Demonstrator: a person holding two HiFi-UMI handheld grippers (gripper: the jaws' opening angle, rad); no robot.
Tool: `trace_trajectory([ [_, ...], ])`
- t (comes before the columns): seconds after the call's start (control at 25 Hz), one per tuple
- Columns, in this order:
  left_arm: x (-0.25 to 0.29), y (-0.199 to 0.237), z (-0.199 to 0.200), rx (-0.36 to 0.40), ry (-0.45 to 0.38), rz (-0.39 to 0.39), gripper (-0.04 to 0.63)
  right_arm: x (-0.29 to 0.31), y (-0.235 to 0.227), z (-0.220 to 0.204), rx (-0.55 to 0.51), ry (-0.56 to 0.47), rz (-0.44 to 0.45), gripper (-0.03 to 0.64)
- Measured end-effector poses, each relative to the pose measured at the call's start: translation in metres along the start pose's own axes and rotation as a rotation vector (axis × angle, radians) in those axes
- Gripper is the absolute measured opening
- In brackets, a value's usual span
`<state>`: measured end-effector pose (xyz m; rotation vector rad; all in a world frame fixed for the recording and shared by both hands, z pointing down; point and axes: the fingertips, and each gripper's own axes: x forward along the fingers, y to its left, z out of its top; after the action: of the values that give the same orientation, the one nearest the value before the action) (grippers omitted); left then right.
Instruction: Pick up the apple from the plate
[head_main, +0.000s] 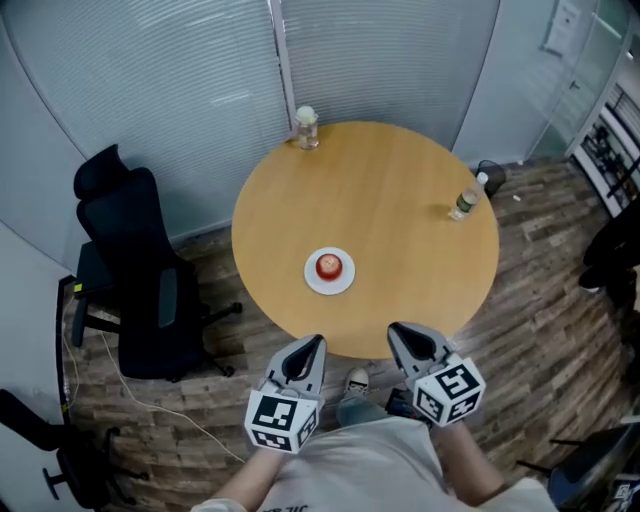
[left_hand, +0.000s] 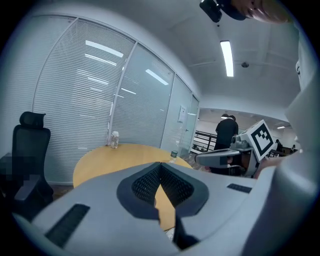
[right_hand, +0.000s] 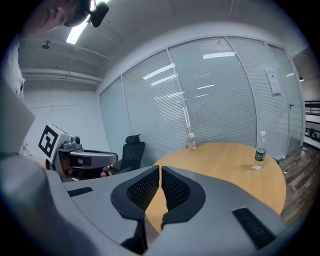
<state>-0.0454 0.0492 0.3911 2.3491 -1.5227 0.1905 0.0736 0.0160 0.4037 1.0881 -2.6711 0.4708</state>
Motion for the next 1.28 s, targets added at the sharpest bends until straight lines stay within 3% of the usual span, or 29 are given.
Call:
trace_trajectory([
  [0.24,0.048,0.002,0.030,0.010,-0.031,0.024,0.003,0.020,-0.041,0.022,-0.021,0.004,0.031,0.035],
  [0.56,0.073,0.023,0.031,-0.015,0.004,0.030,0.003,0.042,-0.063,0.022,0.012,0.026,0.025,0.035],
  [1.28,0.115,0.067,0.002,0.004,0.116,-0.021,0.003,0.078,-0.077,0.013,0.081,0.066,-0.049,0.035],
])
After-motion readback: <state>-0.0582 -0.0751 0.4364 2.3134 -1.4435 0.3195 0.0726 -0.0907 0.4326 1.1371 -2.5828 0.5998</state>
